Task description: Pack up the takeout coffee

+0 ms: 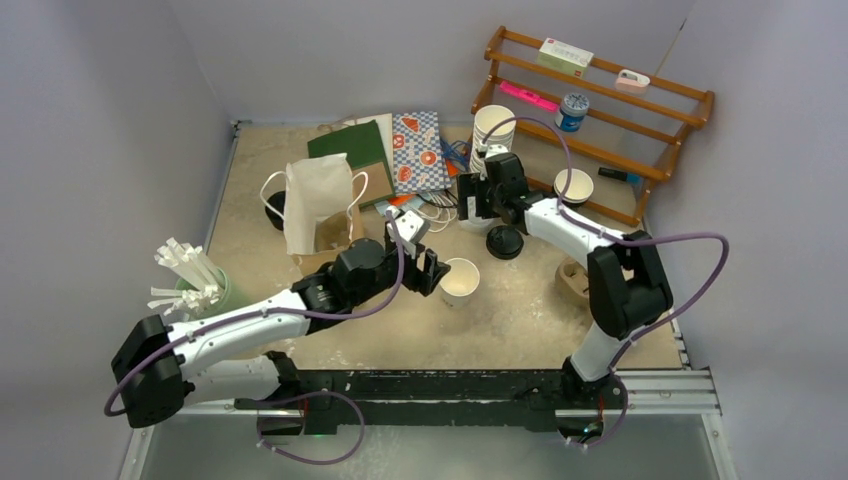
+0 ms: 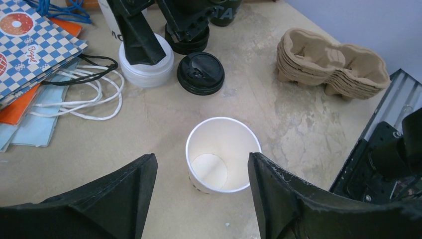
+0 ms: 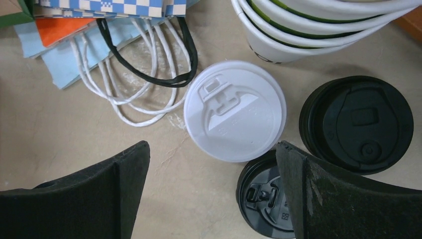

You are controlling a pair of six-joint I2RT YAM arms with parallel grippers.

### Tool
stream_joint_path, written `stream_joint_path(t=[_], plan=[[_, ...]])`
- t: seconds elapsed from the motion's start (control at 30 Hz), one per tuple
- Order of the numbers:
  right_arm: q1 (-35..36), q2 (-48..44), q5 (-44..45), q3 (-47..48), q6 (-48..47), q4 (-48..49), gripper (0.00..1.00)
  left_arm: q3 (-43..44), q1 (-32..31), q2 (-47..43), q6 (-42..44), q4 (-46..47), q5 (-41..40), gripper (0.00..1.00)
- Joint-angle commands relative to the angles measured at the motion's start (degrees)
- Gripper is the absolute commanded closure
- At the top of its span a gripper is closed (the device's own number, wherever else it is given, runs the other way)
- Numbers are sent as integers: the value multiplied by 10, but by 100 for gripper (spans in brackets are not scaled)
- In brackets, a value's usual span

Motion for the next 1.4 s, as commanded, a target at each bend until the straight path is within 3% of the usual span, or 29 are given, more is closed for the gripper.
stream_joint_path(t=[0.0,0.73,0.9,1.13,1.37], plan=[[3,11,35,19,-30,16,2,8,-2,-43,35,-34,29,30],[4,86,66,45,-32,58,7,-85,-2,-45,3,83,14,34],[4,100,61,63,-24,44,15,-85,-2,-46,6,76,9,34],[5,58,74,42,-22,44,24,-85,-2,-53,4,65,6,36],[5,-8,84,21,-15,34,25,-83,-2,-60,6,57,1,36]])
